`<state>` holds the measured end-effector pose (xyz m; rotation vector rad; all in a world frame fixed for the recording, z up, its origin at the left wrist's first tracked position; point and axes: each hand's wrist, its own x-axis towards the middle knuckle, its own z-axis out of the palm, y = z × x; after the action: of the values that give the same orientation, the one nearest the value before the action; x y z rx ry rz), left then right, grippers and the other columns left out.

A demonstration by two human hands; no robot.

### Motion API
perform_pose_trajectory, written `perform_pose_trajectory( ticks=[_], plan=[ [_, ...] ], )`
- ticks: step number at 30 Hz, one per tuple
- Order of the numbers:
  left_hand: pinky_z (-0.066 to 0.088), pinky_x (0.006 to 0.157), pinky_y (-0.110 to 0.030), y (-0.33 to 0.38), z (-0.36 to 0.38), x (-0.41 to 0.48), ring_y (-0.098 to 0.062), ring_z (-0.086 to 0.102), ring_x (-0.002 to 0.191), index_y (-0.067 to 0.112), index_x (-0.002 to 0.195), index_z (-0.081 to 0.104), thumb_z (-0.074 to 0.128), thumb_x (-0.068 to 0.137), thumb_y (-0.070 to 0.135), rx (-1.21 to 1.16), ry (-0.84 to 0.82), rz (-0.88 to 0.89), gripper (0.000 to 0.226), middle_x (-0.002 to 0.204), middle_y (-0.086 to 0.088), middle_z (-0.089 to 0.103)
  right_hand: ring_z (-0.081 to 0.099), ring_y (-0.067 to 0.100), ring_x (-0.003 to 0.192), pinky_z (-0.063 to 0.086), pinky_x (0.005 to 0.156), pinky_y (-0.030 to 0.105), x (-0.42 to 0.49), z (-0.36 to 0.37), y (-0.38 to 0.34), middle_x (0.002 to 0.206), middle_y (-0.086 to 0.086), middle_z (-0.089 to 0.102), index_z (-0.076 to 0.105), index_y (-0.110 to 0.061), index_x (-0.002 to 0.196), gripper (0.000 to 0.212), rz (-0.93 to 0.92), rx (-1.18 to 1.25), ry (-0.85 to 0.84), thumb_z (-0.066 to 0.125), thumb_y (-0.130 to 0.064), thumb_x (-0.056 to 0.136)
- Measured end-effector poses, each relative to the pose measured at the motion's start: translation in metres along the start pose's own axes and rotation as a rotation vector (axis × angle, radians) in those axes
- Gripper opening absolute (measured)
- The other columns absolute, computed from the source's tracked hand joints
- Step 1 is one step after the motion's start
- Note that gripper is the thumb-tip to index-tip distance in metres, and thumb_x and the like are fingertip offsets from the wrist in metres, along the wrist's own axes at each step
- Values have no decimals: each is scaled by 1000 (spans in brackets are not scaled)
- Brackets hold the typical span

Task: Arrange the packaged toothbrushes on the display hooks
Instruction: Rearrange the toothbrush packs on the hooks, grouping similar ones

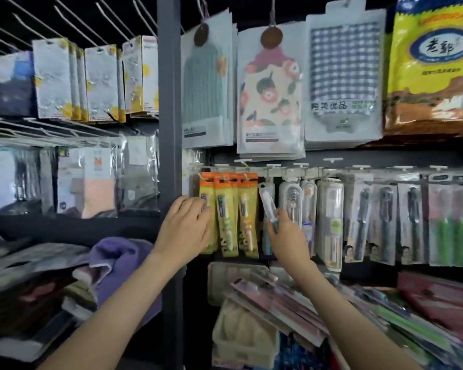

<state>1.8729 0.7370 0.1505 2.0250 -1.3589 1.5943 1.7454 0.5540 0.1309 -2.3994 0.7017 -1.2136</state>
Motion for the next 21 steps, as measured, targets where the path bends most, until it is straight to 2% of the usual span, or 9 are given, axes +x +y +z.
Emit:
perform_pose_trajectory(
  ticks=[4, 7, 12, 17, 21],
  plan=[
    [38, 87, -34, -13, 11, 1, -26, 59, 82, 10, 83, 67, 52, 80, 17, 53, 16, 126, 16, 91, -7, 66, 61, 33, 70, 42, 50, 35, 14, 14, -6, 85, 17, 63, 39, -3, 124, 32, 29, 9, 80, 40, -24, 100],
    [38, 85, -34, -12, 13, 1, -24, 58, 77, 11, 80, 66, 54, 83, 18, 51, 29, 120, 15, 86, -5, 65, 61, 38, 77, 35, 51, 33, 23, 28, -9, 95, 22, 61, 38, -2, 114, 25, 77, 49, 113, 38, -23, 100],
    [40, 85, -33, -13, 15, -1, -22, 56, 77, 11, 81, 67, 52, 85, 20, 52, 48, 114, 18, 83, -3, 64, 51, 30, 63, 27, 43, 29, 29, 47, -17, 85, 21, 59, 30, -10, 94, 16, 138, 97, 148, 37, -23, 100],
    [40, 86, -34, -13, 18, -3, -21, 56, 78, 11, 82, 66, 47, 88, 21, 56, 69, 97, 22, 83, -3, 64, 49, 27, 60, 25, 42, 27, 31, 53, -14, 85, 22, 60, 33, -8, 93, 17, 132, 77, 182, 35, -24, 101],
    [39, 87, -34, -13, 20, -3, -22, 55, 78, 11, 83, 66, 45, 90, 22, 74, 75, 91, 25, 83, -4, 64, 50, 27, 61, 29, 43, 27, 37, 57, -11, 92, 24, 61, 39, -1, 107, 24, 168, 70, 188, 32, -23, 101]
  ],
)
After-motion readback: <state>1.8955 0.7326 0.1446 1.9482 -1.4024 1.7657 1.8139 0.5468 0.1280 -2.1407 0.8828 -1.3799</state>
